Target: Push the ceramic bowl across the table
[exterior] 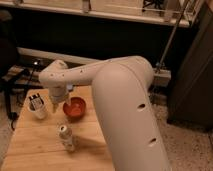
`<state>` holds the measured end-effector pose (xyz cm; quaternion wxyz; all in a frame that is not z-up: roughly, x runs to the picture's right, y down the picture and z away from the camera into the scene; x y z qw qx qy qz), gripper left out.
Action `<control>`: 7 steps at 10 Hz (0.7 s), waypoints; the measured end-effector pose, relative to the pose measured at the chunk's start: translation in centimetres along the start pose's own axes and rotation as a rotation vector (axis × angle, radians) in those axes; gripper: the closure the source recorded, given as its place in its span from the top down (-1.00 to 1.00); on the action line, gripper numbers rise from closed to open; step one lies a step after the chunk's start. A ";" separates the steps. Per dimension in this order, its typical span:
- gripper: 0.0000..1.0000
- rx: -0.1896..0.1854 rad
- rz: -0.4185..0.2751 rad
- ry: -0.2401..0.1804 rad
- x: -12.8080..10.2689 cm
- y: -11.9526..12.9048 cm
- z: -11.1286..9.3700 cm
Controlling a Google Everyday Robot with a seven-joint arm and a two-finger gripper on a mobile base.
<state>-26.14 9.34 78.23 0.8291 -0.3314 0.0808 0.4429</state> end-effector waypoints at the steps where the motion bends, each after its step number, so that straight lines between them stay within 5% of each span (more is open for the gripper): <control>1: 0.29 -0.024 -0.032 -0.011 -0.1 2.1 -1.0; 4: -0.20 -0.060 -0.064 -0.018 -0.4 5.1 -2.0; 7: -0.81 -0.075 -0.035 0.002 -0.4 5.6 -0.5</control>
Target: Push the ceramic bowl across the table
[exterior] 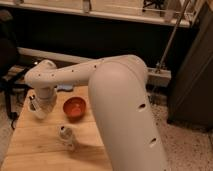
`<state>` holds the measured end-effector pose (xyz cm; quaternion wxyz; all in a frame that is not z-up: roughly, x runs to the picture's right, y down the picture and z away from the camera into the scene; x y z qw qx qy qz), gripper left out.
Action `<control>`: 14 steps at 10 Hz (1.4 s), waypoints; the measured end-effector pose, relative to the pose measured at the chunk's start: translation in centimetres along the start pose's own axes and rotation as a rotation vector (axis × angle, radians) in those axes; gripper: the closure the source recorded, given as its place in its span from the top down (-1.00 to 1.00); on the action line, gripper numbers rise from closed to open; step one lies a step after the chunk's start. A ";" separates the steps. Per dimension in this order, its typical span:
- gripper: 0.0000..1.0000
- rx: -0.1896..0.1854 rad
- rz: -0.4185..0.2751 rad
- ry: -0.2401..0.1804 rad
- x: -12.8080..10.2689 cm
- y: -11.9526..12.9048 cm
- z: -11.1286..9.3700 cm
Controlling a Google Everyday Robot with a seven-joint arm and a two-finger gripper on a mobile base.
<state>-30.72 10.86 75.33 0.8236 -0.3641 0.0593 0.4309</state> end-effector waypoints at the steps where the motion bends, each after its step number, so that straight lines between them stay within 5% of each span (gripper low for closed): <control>1: -0.97 -0.011 0.023 0.005 -0.2 -0.1 0.7; 6: -1.00 -0.060 0.141 0.001 -1.5 -1.8 3.3; 14: -1.00 0.080 0.186 0.030 -2.4 -6.5 6.0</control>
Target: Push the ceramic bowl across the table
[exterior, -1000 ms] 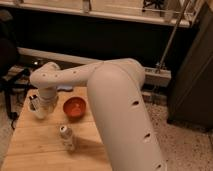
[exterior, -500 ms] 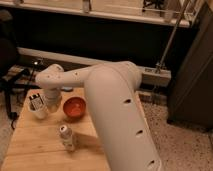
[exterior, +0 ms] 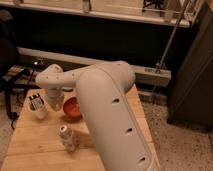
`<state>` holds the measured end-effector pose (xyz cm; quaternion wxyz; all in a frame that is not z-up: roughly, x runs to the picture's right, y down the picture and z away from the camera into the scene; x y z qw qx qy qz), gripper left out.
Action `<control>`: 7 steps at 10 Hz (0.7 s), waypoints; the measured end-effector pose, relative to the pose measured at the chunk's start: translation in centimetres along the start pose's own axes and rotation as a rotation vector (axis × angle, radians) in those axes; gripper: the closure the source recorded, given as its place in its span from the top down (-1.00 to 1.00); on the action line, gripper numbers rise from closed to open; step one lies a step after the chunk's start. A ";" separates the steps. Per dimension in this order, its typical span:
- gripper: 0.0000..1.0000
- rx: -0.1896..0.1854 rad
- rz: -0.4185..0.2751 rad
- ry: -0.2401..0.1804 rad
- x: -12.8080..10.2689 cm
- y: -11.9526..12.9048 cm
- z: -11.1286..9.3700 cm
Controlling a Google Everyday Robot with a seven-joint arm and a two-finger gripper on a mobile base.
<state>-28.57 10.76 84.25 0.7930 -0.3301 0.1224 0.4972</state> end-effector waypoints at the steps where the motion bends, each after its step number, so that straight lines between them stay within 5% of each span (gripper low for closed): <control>1: -1.00 0.016 0.013 0.009 0.0 -0.4 0.3; 7: -1.00 0.064 0.147 0.045 1.0 -6.8 1.2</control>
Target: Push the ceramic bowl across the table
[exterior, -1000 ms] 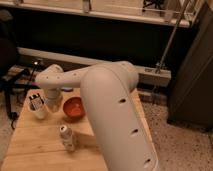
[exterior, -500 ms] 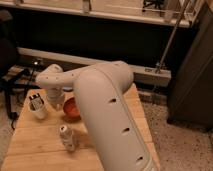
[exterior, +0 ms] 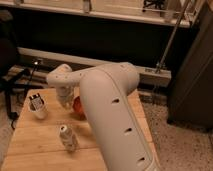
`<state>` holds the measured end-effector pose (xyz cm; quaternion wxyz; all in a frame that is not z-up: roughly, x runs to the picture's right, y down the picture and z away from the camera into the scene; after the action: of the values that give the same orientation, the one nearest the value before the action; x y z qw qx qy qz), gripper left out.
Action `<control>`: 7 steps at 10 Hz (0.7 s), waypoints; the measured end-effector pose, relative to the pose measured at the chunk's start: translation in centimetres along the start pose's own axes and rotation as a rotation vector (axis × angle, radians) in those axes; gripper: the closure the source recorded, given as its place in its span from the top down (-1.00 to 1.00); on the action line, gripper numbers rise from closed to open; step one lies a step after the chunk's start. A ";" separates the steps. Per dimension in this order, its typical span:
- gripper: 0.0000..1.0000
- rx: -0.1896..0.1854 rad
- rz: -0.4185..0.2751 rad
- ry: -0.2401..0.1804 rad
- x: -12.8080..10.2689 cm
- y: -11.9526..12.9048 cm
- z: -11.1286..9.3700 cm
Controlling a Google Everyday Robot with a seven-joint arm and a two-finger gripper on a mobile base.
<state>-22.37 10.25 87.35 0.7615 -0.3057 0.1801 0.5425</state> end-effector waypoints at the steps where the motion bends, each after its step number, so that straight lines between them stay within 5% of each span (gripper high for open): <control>1: -1.00 0.004 0.019 -0.004 -0.1 -0.8 -0.2; 7: -1.00 0.035 0.138 0.002 0.1 -7.5 -0.6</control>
<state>-15.23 8.24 88.85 0.7274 -0.2796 0.2109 0.5901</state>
